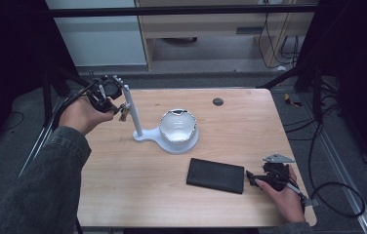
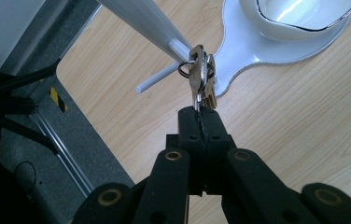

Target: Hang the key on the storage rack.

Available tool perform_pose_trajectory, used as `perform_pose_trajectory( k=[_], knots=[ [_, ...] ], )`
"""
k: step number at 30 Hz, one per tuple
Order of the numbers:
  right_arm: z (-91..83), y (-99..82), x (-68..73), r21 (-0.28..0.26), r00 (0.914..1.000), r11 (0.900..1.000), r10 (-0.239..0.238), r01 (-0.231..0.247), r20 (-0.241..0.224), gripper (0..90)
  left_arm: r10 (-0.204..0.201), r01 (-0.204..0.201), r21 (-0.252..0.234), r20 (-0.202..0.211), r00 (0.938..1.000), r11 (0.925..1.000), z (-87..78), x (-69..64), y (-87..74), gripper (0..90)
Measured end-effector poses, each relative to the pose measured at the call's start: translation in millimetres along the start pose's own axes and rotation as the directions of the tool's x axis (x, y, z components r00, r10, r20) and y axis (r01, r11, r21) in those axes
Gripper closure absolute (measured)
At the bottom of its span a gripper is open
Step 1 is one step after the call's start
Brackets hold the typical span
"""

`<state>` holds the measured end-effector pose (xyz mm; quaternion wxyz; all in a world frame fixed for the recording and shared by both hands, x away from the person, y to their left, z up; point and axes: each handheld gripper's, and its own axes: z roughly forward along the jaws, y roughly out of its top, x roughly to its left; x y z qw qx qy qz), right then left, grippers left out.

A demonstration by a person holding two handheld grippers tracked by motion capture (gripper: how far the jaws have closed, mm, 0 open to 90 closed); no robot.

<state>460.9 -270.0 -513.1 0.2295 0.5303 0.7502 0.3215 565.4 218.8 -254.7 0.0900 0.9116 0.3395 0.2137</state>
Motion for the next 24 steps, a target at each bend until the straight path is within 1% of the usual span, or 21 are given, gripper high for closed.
perform_pose_trajectory(
  k=[2, 6, 12, 18, 21, 23, 24],
  knots=[
    [0.0, 0.0, 0.0, 0.000, 1.0000, 1.0000, 0.000, 0.000, 0.000, 1.3, 0.000, 0.000, 0.001, -0.006, 1.0000, 1.0000, 1.4, -0.7, 0.6, 89.0],
    [0.0, 0.0, 0.0, 0.000, 1.0000, 1.0000, 0.000, 0.000, 0.000, 1.3, -0.001, 0.001, 0.004, -0.003, 1.0000, 1.0000, 1.6, -0.3, 1.0, 89.1],
    [0.0, 0.0, 0.0, 0.000, 1.0000, 1.0000, 0.000, 0.000, 0.000, 1.3, -0.001, 0.001, -0.007, 0.000, 1.0000, 1.0000, -0.3, -0.3, -0.7, 89.1],
    [0.0, 0.0, 0.0, 0.000, 1.0000, 1.0000, 0.000, 0.000, 0.000, 1.3, 0.007, -0.007, -0.006, 0.001, 1.0000, 1.0000, -1.8, -2.0, -1.6, 89.0],
    [0.0, 0.0, 0.0, 0.000, 1.0000, 1.0000, 0.000, 0.000, 0.000, 1.3, 0.005, -0.005, -0.017, 0.007, 1.0000, 0.9998, -3.6, -2.8, -1.4, 89.0],
    [0.0, 0.0, 0.2, -0.001, 1.0000, 1.0000, 0.001, -0.001, -0.002, 1.3, 0.011, -0.011, -0.018, 0.007, 0.9999, 0.9998, -4.4, -4.5, -0.3, 89.1],
    [0.0, 0.0, 0.3, -0.001, 1.0000, 1.0000, 0.002, -0.002, -0.002, 1.3, 0.014, -0.014, -0.019, 0.000, 0.9999, 0.9997, -4.6, -5.4, 0.6, 89.1]
  ],
)
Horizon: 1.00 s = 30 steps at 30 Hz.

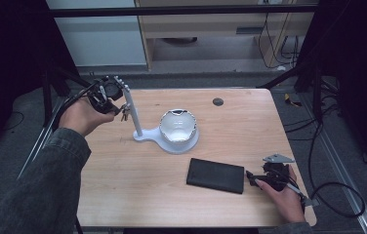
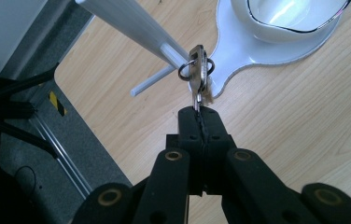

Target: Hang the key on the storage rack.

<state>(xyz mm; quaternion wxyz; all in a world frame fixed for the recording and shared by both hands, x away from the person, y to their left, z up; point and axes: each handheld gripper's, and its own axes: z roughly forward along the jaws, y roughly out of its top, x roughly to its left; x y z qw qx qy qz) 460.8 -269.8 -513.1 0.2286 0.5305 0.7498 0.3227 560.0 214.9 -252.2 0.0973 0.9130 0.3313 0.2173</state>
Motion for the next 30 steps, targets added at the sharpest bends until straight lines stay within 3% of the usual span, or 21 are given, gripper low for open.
perform_pose_trajectory(
  k=[16, 19, 30],
  knots=[
    [0.1, -0.1, 0.2, -0.001, 1.0000, 1.0000, -0.004, 0.004, -0.002, 1.3, 0.003, -0.003, 0.002, -0.012, 0.9999, 1.0000, 1.8, -2.2, 5.9, 89.0],
    [0.0, -0.2, 0.4, 0.000, 1.0000, 1.0000, -0.003, 0.003, -0.003, 1.3, -0.010, 0.010, -0.008, 0.010, 0.9999, 0.9999, 0.7, -0.6, 3.2, 89.0],
    [-0.1, -0.2, 0.6, 0.000, 1.0000, 1.0000, -0.002, 0.002, -0.004, 1.4, -0.013, 0.014, 0.021, -0.031, 0.9994, 0.9997, 6.2, 2.2, -0.4, 89.0]
  ],
)
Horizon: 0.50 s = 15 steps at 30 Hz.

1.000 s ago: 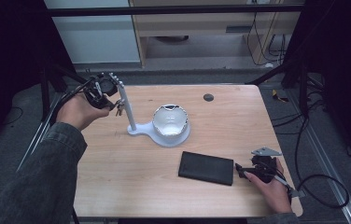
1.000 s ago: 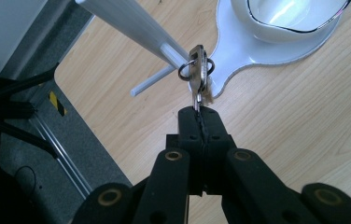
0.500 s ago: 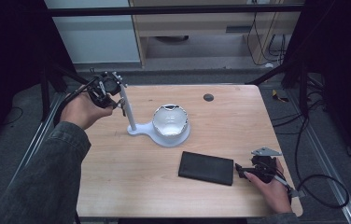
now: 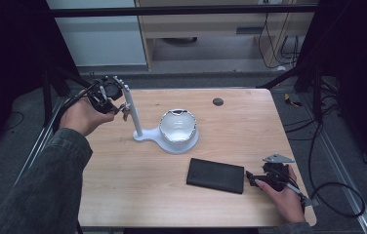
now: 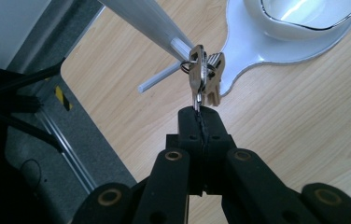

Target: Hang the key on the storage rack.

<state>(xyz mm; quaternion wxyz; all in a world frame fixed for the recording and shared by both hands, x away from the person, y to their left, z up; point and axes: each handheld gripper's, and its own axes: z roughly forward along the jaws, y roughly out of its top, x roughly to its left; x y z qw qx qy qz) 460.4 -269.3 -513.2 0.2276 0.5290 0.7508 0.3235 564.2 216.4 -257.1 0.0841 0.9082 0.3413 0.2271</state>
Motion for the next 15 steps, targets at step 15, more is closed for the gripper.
perform_pose_trajectory(
  k=[15],
  knots=[
    [0.0, 0.0, 0.0, 0.000, 1.0000, 1.0000, 0.000, 0.000, 0.000, 1.4, 0.018, -0.018, 0.000, -0.032, 0.9993, 0.9998, 1.7, -5.0, 6.2, 88.9]
  ],
)
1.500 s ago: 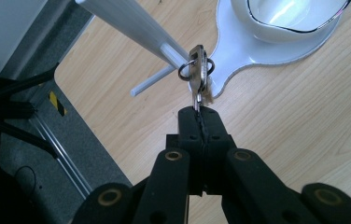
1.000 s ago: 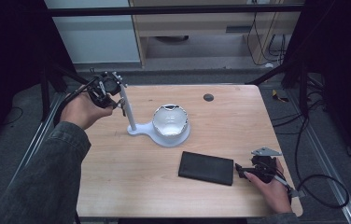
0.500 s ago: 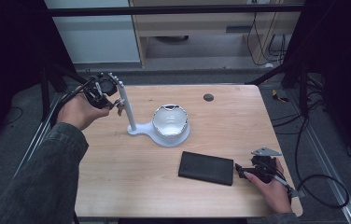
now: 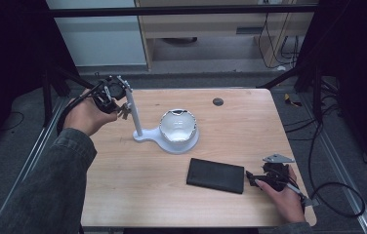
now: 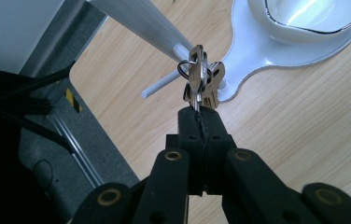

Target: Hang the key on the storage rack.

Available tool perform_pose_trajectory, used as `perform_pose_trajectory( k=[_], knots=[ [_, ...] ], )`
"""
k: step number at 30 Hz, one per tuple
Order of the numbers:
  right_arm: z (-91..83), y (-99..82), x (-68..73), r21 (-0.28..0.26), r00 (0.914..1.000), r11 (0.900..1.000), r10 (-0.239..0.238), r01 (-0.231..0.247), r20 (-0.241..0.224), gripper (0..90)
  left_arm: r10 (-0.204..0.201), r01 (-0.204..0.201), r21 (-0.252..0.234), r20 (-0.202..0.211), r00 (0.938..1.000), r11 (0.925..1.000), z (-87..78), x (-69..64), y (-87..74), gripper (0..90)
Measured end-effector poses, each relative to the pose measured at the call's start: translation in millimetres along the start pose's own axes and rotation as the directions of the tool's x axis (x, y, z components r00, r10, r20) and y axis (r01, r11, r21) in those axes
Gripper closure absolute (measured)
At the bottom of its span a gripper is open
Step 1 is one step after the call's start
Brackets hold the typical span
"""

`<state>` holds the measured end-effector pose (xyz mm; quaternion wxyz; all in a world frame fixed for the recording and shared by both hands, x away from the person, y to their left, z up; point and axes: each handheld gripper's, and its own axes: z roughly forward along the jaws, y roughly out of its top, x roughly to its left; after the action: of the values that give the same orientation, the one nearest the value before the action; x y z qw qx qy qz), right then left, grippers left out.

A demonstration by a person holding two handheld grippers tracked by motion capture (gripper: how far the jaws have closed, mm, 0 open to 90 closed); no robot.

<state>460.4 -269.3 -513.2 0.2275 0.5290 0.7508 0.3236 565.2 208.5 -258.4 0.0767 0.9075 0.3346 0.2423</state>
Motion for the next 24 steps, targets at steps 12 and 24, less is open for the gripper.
perform_pose_trajectory(
  k=[12, 24],
  knots=[
    [0.0, 0.0, 0.2, 0.001, 1.0000, 1.0000, 0.000, 0.000, 0.000, 1.4, -0.023, 0.023, -0.003, 0.006, 0.9997, 0.9997, 10.3, 2.4, -2.6, 88.6],
    [-0.2, -0.1, 0.1, 0.002, 1.0000, 1.0000, -0.003, 0.003, -0.002, 1.3, -0.088, 0.093, -0.202, 0.036, 0.9955, 0.9748, 0.9, -0.4, -31.2, 70.9]
  ],
)
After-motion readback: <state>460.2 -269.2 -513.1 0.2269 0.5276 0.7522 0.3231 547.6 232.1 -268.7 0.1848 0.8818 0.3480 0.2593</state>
